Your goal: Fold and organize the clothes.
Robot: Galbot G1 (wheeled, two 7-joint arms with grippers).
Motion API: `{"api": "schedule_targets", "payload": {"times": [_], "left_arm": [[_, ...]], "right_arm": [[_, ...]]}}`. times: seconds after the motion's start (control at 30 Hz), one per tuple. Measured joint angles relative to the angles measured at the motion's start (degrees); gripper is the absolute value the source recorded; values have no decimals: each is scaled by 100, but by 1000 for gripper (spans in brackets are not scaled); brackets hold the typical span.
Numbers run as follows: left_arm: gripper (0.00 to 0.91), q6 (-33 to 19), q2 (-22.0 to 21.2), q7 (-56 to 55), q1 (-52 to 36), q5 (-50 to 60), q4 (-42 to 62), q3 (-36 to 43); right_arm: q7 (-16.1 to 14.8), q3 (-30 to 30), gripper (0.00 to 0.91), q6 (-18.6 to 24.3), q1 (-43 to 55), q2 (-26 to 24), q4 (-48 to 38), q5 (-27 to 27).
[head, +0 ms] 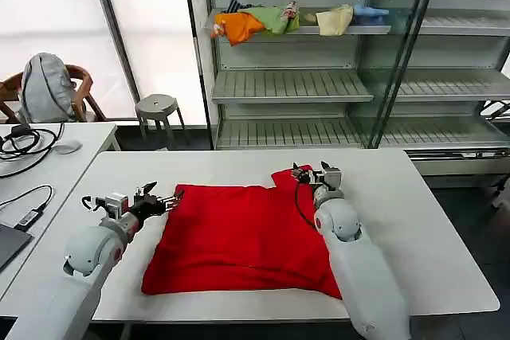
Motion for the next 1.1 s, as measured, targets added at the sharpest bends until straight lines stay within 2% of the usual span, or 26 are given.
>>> {"api": "schedule_targets", "payload": {"times": [0.93,0.97,1.0,1.03,1.07,1.1], "left_arm": [[907,-232,-322,246,-900,37,1354,473],[856,-233,-332,252,-921,38,1392,486],[675,-233,-344,261,-939,39,1424,500],[353,-233,-354,265,-953,42,1451,511],[171,-231,-366,268,-965,46,1476,524],[101,-225,-375,272,-975,53,1500,535]], "right_arm": [[20,52,907,32,658,143,-1175,44],[19,52,725,23,658,145,-1188,54],[20,52,554,12,659,149,-1200,63],[18,49,393,-3,663,155,-1210,78],[11,48,81,-20,669,164,-1224,90],[1,46,81,-35,677,171,-1243,98]]}}
